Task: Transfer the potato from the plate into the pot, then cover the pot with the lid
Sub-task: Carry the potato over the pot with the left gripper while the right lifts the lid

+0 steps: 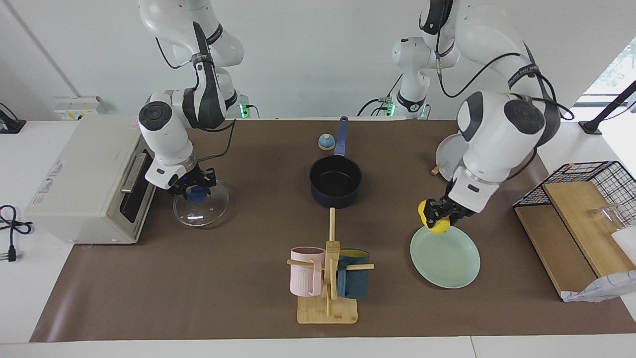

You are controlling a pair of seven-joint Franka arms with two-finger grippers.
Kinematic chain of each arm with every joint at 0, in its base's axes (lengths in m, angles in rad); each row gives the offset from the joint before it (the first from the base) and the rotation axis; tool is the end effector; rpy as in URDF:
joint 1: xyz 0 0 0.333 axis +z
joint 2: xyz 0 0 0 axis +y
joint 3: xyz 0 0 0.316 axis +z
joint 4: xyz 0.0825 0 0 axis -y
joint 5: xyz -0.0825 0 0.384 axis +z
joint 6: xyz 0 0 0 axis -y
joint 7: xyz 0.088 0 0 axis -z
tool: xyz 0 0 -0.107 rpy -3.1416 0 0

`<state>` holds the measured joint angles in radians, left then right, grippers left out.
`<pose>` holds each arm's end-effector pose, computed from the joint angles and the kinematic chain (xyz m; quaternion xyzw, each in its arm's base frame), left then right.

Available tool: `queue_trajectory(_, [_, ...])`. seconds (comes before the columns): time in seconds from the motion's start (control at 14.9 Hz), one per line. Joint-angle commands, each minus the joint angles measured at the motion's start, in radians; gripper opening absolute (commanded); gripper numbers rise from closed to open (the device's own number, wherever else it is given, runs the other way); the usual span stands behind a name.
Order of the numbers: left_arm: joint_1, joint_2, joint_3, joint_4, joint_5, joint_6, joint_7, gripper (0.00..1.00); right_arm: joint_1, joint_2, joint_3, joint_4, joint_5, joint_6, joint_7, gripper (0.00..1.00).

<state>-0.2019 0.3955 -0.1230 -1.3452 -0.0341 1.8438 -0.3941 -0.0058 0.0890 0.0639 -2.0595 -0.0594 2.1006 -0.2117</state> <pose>0.6562 -0.2080 0.5137 0.9968 0.0442 0.0355 0.0561 0.5591 0.0292 0.3889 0.9882 0.1498 -0.0255 0.0205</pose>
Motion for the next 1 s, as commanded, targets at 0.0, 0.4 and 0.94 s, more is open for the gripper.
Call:
queue_trajectory(0.0, [-0.15, -0.107, 0.017, -0.168, -0.006, 0.034, -0.187, 0.0, -0.002, 0.012, 0.033, 0.209, 0.015, -0.216, -0.023, 0.26])
queue_trajectory(0.4, [-0.338, -0.256, 0.017, -0.557, -0.004, 0.36, -0.27, 0.0, -0.003, 0.001, 0.105, 0.528, 0.01, -0.553, 0.015, 0.0])
queue_trajectory(0.94, [-0.396, -0.254, 0.02, -0.742, 0.019, 0.549, -0.299, 0.0, -0.011, 0.0, 0.102, 0.516, 0.012, -0.562, 0.026, 0.0])
